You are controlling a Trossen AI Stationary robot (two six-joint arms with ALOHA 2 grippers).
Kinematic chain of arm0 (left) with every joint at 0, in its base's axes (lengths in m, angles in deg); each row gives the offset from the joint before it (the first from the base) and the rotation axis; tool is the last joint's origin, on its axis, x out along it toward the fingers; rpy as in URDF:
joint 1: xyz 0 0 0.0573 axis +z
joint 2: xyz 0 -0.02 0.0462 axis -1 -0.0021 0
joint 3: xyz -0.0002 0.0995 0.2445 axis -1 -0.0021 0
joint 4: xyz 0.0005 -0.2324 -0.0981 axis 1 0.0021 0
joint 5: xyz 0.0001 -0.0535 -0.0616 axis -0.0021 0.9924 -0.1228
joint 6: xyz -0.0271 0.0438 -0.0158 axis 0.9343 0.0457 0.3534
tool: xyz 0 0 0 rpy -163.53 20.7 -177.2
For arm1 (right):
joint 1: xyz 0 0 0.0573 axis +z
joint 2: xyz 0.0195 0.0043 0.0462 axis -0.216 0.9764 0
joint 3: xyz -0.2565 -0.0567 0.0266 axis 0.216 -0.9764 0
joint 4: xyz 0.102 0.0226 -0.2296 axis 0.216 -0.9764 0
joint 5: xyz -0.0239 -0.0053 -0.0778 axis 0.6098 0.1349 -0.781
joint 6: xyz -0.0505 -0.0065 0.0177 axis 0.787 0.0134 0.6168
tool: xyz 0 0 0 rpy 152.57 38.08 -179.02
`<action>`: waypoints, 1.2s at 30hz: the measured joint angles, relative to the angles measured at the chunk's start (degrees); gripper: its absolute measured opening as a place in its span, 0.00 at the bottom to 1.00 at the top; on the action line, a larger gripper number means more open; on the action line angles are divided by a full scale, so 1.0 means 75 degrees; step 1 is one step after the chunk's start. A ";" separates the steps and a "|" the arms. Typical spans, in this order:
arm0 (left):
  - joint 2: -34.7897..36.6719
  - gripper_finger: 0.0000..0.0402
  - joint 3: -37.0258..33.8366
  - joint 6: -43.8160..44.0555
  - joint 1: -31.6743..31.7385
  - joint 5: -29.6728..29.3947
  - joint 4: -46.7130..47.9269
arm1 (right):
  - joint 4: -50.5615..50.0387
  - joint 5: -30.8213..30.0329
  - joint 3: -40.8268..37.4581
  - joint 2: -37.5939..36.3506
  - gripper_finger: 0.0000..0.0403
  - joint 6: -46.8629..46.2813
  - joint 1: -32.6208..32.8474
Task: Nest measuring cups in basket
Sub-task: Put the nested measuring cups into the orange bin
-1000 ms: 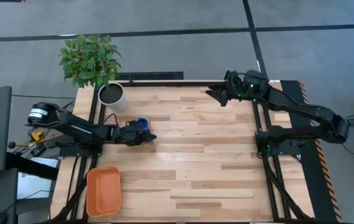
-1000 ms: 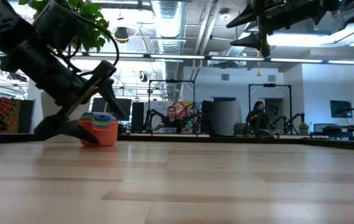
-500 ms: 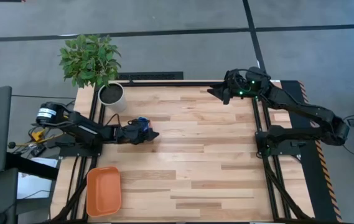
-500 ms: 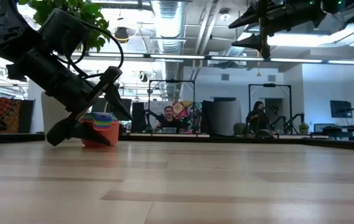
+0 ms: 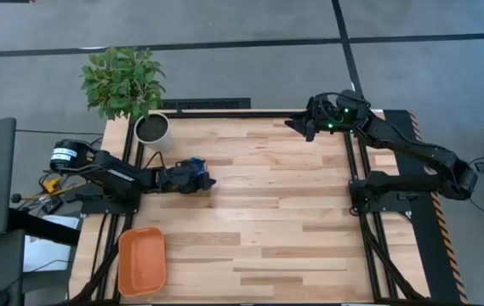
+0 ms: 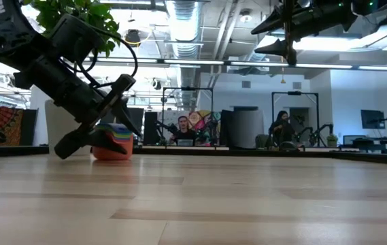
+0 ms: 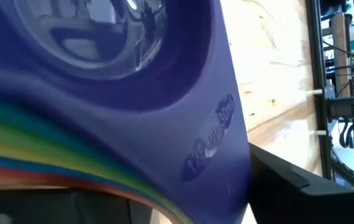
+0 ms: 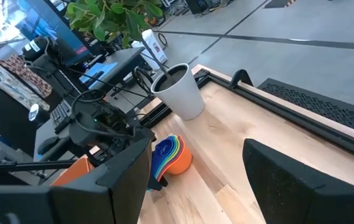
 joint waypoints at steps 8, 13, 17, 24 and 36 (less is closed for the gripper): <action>0.0000 0.36 0.0000 0.0007 0.0033 -0.0002 0.0064 | 0.0000 0.0000 0.0000 0.0000 0.68 0.0000 0.0001; 0.0000 0.30 0.0000 0.0021 0.0033 -0.0066 0.0064 | -0.0003 0.0000 0.0000 0.0000 0.68 0.0000 0.0001; 0.0000 0.25 0.0000 0.0001 0.0033 -0.0073 0.0064 | -0.0001 -0.0003 0.0000 0.0000 0.68 -0.0003 0.0001; 0.0006 0.16 0.0000 -0.0028 0.0047 -0.0162 0.0030 | -0.0001 -0.0006 0.0000 0.0000 0.68 -0.0003 0.0004; 0.0009 0.14 0.0000 -0.0238 0.0287 0.0193 -0.0236 | 0.0000 -0.0012 0.0000 0.0000 0.68 -0.0125 0.0004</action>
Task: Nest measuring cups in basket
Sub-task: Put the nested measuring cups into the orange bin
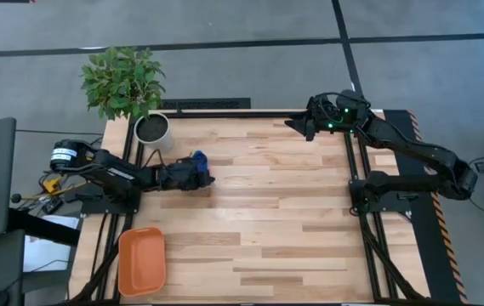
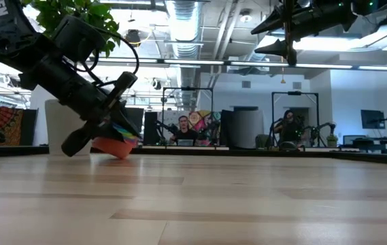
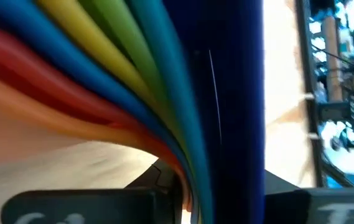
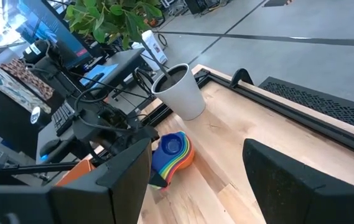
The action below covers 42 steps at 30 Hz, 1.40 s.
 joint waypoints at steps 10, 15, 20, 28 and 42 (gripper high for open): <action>0.0260 0.13 0.0022 -0.1106 0.0076 0.2857 -0.1107 | 0.0009 -0.0032 -0.0002 0.0225 0.68 -0.0115 0.0428; 0.0877 0.13 0.0026 -0.1422 0.0066 0.5533 -0.0953 | 0.0056 -0.0323 -0.0006 0.0590 0.68 -0.0368 0.1036; 0.1885 0.13 0.0032 -0.1551 0.0081 0.7966 -0.0095 | 0.0698 -0.1226 -0.0009 0.0965 0.68 -0.1097 0.2046; 0.4017 0.13 0.0035 -0.2440 0.0042 1.0526 0.2691 | 0.2482 -0.4200 -0.0006 0.1692 0.68 -0.2628 0.4140; 0.6633 0.13 0.0035 -0.3420 -0.1607 1.0680 0.6530 | 0.4137 -0.7878 0.1320 0.4426 0.68 -0.3684 0.7223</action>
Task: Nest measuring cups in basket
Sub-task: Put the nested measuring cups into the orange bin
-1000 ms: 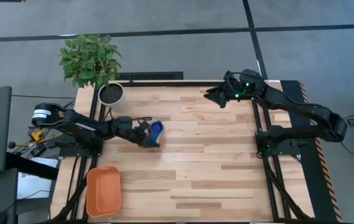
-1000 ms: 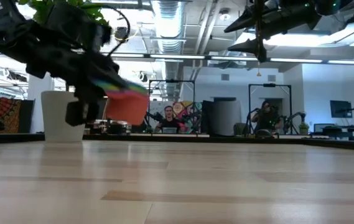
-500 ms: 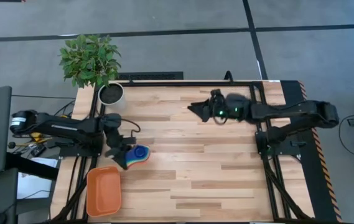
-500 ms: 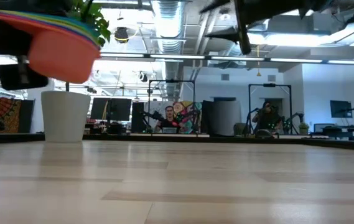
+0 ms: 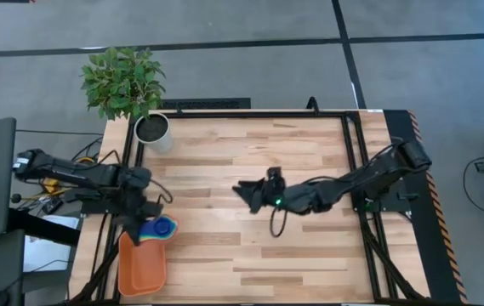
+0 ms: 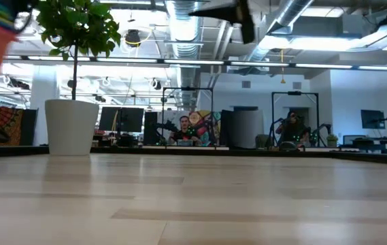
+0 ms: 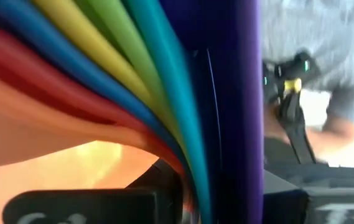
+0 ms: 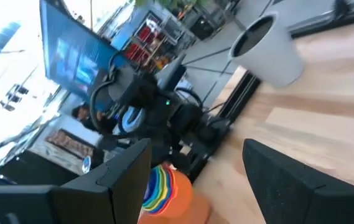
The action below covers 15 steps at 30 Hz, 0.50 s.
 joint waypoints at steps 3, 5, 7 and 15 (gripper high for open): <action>0.0307 0.13 0.0000 0.0031 -0.0640 -0.0027 0.0517 | -0.0158 0.0058 0.0573 0.0585 0.68 -0.0013 0.0054; 0.0461 0.13 0.0000 0.0039 -0.1092 -0.0138 0.0778 | -0.0352 0.0203 0.0896 0.0849 0.68 -0.0024 0.0021; 0.0541 0.13 0.0000 0.0072 -0.1530 -0.0352 0.1006 | -0.0433 0.0478 0.1143 0.1047 0.68 -0.0027 -0.0038; 0.0542 0.13 0.0000 0.0459 -0.2853 -0.0659 0.1605 | -0.0533 0.1024 0.1559 0.1355 0.68 0.0039 -0.0174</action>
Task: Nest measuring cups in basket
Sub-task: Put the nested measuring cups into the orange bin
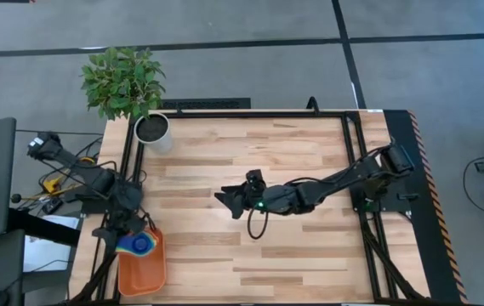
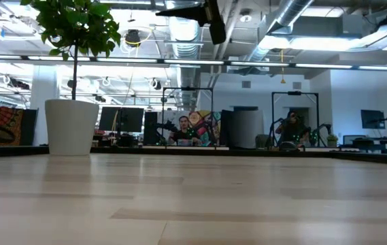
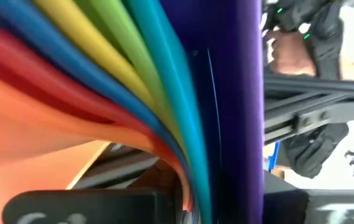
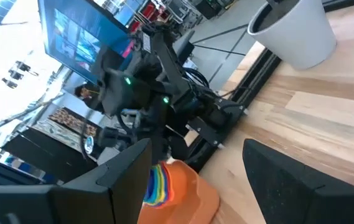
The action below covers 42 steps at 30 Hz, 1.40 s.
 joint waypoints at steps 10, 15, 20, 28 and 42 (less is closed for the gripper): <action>-0.0673 0.13 0.0000 -0.0625 -0.0660 -0.0610 0.0693 | 0.0475 -0.0913 0.0021 -0.0013 0.68 -0.0216 0.0277; -0.1064 0.13 0.0020 -0.0921 -0.0663 -0.0474 0.0617 | 0.0486 -0.1262 0.0029 -0.0016 0.68 -0.0252 0.0391; -0.1524 0.13 0.0044 -0.1123 -0.0624 -0.0392 0.0592 | 0.0306 -0.1384 0.0261 -0.0016 0.68 -0.0183 0.0533; -0.2187 0.13 -0.0003 -0.1219 -0.0125 -0.1097 0.0217 | 0.0065 -0.1384 0.0309 -0.0016 0.68 -0.0175 0.0522; -0.2287 0.14 -0.0006 -0.0383 0.0007 -0.1016 -0.0892 | -0.0049 -0.1361 0.0309 -0.0016 0.68 -0.0031 0.0554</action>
